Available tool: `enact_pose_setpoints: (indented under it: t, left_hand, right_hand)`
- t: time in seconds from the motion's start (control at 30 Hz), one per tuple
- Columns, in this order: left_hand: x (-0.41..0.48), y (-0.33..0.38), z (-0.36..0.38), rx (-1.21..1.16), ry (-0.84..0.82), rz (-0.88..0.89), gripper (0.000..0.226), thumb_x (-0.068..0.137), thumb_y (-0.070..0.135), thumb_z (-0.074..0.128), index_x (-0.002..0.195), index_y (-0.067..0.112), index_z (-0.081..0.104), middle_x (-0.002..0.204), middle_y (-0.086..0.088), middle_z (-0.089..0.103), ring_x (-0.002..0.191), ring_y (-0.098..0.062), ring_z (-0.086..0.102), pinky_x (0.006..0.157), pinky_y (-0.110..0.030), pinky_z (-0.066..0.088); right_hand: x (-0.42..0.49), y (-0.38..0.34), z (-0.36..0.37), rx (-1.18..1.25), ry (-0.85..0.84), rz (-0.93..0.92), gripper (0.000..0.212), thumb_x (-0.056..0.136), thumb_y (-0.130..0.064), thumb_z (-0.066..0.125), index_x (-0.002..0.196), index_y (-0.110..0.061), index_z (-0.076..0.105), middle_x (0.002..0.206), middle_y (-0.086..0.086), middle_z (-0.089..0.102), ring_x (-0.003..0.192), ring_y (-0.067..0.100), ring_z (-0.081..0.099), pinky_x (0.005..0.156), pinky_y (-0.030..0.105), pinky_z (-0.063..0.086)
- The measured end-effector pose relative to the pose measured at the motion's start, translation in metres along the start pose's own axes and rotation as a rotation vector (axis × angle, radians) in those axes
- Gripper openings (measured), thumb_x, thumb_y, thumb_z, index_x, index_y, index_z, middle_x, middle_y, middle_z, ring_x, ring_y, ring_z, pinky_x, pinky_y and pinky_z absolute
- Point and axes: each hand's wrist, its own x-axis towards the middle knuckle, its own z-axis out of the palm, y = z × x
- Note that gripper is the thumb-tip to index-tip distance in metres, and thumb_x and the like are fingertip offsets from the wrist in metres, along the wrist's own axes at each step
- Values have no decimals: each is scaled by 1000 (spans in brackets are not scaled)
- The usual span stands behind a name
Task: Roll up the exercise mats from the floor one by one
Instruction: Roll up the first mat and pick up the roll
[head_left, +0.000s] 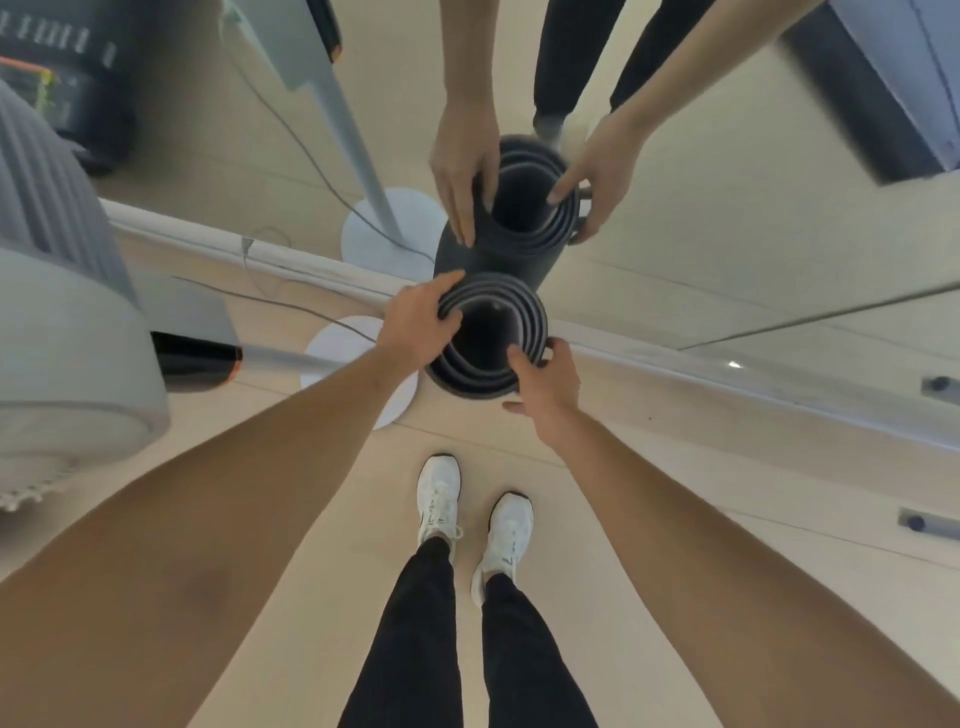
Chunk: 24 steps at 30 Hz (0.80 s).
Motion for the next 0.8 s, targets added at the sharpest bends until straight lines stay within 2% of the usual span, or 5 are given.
enact_pose_setpoints:
  t: [0.17,0.33,0.53,0.63,0.8]
  left_hand:
    - [-8,-12,-1,-191,70,-131,75,91,47,72,154,18,44,142,8,59,130,-13,55,104,-24,40]
    - [-36,-21,7,-431,115,-394,103,85,53,77,163,20,19,164,-3,36,150,-25,35,121,-44,34]
    - [-63,-9,-1,-571,153,-464,44,98,26,66,139,17,54,125,0,66,108,-17,61,98,-32,51]
    - [-68,-8,-7,-530,121,-464,42,99,18,64,139,16,55,120,-1,66,103,-17,61,91,-27,51]
    - [-78,-5,-16,-493,98,-480,35,98,21,64,131,14,59,112,-3,70,99,-25,67,94,-44,58]
  right_hand:
    - [15,-7,7,-26,-7,-47,43,93,-35,72,128,-20,53,122,7,63,100,30,68,66,48,65]
    - [9,1,2,-93,-39,-31,76,89,-41,76,152,-22,39,144,11,50,114,31,63,68,41,65]
    - [-10,11,-7,-51,-89,-62,77,91,-38,74,155,-19,35,146,14,46,116,33,62,73,33,63]
    - [-21,19,-16,-23,-111,-56,74,92,-36,74,154,-19,37,145,12,47,114,33,64,76,35,63]
    - [-38,23,-32,-2,-106,-76,66,93,-32,73,150,-18,42,138,10,52,110,32,66,77,36,63]
